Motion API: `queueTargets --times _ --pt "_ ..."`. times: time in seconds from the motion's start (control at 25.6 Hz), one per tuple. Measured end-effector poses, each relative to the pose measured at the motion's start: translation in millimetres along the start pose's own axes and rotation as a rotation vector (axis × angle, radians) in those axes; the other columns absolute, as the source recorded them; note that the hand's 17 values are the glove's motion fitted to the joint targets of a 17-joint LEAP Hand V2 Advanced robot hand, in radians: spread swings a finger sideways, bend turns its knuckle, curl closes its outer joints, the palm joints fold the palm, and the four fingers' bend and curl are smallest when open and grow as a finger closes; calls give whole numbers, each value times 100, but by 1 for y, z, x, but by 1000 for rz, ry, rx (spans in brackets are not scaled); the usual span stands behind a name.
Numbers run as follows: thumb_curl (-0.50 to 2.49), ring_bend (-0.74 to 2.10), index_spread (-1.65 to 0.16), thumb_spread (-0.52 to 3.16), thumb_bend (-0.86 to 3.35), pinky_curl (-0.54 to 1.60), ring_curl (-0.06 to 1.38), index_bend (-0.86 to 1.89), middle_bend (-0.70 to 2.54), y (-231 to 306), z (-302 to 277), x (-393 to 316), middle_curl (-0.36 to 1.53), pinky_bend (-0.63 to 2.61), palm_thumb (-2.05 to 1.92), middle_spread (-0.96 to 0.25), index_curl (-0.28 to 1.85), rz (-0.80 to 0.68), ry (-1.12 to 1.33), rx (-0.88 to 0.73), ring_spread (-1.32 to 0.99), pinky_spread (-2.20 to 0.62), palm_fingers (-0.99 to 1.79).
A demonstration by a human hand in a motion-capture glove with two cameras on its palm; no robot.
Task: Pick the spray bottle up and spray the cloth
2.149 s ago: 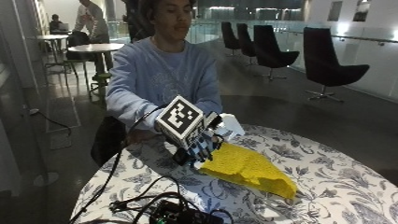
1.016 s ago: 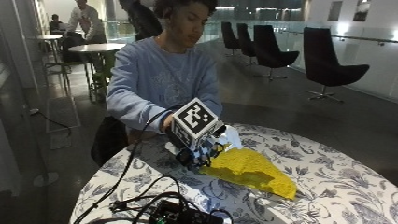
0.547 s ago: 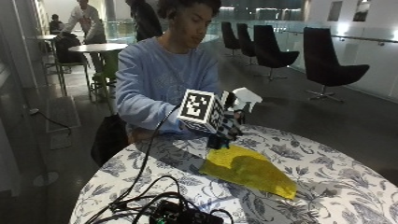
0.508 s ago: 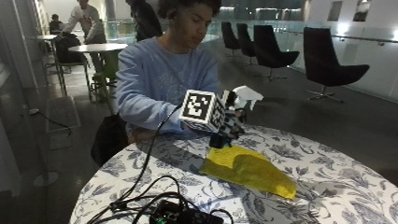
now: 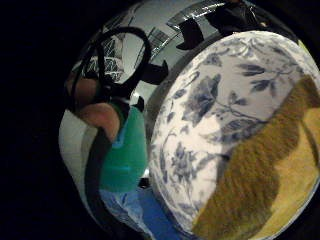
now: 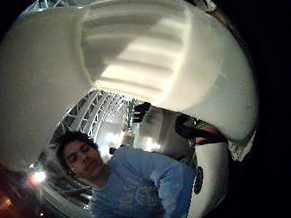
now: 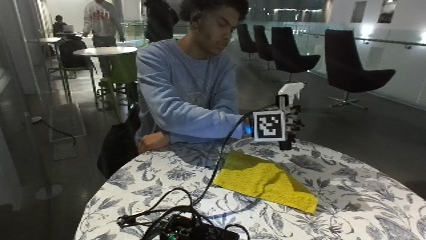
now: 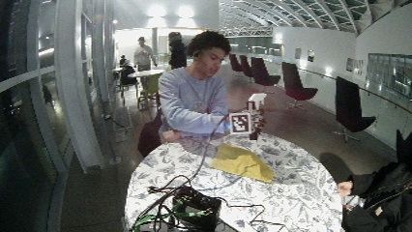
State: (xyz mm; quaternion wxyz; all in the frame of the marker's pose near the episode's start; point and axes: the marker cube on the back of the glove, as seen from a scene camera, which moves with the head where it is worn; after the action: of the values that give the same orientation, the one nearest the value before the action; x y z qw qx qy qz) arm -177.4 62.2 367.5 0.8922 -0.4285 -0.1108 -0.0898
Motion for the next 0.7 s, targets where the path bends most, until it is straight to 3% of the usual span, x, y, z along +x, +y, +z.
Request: queueTargets --times 0.2,0.43,0.7 --pt "56 53 -28 86 -2 35 38 13 28 -12 34 26 44 29 99 -6 25 26 2 32 -5 8 102" --pt "56 50 -28 87 -2 35 37 11 26 1 56 44 43 26 100 -7 25 50 -4 -71 -5 10 101" --pt "55 47 -29 88 -2 34 37 10 26 7 55 53 44 23 100 -7 25 22 105 -53 -6 12 97"
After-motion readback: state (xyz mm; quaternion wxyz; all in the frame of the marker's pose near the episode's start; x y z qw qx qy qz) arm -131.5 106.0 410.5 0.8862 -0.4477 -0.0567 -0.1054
